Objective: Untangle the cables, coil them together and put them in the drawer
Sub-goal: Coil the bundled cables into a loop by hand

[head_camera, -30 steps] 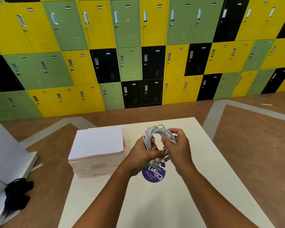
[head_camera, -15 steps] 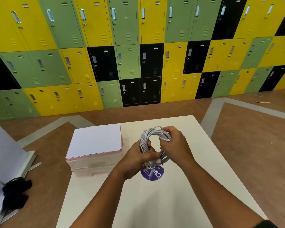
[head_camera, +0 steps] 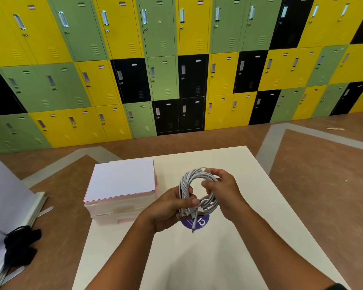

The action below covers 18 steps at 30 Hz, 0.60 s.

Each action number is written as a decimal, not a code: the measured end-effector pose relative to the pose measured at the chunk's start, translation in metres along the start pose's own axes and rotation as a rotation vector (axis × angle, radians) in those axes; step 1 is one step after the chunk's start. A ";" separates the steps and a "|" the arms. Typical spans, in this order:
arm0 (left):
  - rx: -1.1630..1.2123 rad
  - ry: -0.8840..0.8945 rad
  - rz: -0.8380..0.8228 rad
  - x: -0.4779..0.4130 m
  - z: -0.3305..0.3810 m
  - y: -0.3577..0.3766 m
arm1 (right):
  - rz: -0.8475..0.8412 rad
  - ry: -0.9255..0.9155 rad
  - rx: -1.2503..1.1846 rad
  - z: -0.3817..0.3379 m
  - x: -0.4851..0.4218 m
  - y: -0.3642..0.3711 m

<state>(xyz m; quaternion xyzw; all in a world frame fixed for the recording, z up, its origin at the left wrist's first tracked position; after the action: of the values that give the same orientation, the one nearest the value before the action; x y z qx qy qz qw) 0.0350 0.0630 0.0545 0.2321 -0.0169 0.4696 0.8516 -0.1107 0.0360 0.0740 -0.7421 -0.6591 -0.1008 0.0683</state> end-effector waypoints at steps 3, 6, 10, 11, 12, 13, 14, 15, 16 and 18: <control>-0.081 0.012 0.038 -0.002 -0.004 0.001 | 0.099 -0.010 -0.017 0.007 0.001 -0.004; -0.098 0.039 0.075 -0.005 -0.007 0.002 | 0.164 -0.032 -0.049 0.008 0.001 -0.010; -0.040 0.092 0.076 -0.006 -0.007 0.004 | 0.098 -0.086 -0.079 0.000 0.001 -0.010; -0.038 0.108 0.087 -0.006 -0.006 0.002 | 0.038 -0.097 -0.084 -0.003 0.001 -0.009; -0.039 0.126 0.100 -0.006 -0.005 0.001 | -0.026 -0.100 -0.105 -0.005 0.001 -0.008; -0.039 0.145 0.115 -0.006 -0.003 -0.001 | -0.087 -0.092 -0.140 -0.004 0.001 -0.007; -0.037 0.163 0.135 -0.006 -0.002 -0.002 | -0.140 -0.072 -0.191 -0.002 0.002 -0.006; -0.033 0.178 0.158 -0.006 -0.001 -0.004 | -0.183 -0.044 -0.257 0.000 0.002 -0.005; -0.023 0.189 0.184 -0.006 -0.001 -0.006 | -0.219 -0.016 -0.329 0.004 0.004 -0.003; -0.004 0.202 0.234 -0.005 -0.003 -0.011 | -0.248 0.024 -0.425 0.011 0.007 -0.002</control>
<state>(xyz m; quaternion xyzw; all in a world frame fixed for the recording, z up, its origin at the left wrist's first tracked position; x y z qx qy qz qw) 0.0401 0.0556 0.0464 0.1788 0.0410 0.5865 0.7889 -0.1113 0.0450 0.0652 -0.6518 -0.7085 -0.2535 -0.0944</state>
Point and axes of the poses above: each hand's wrist, its own x-axis away from the middle knuckle, its own y-axis out of the palm, z = x × y, the point moved 7 cm from there along -x, towards the middle knuckle
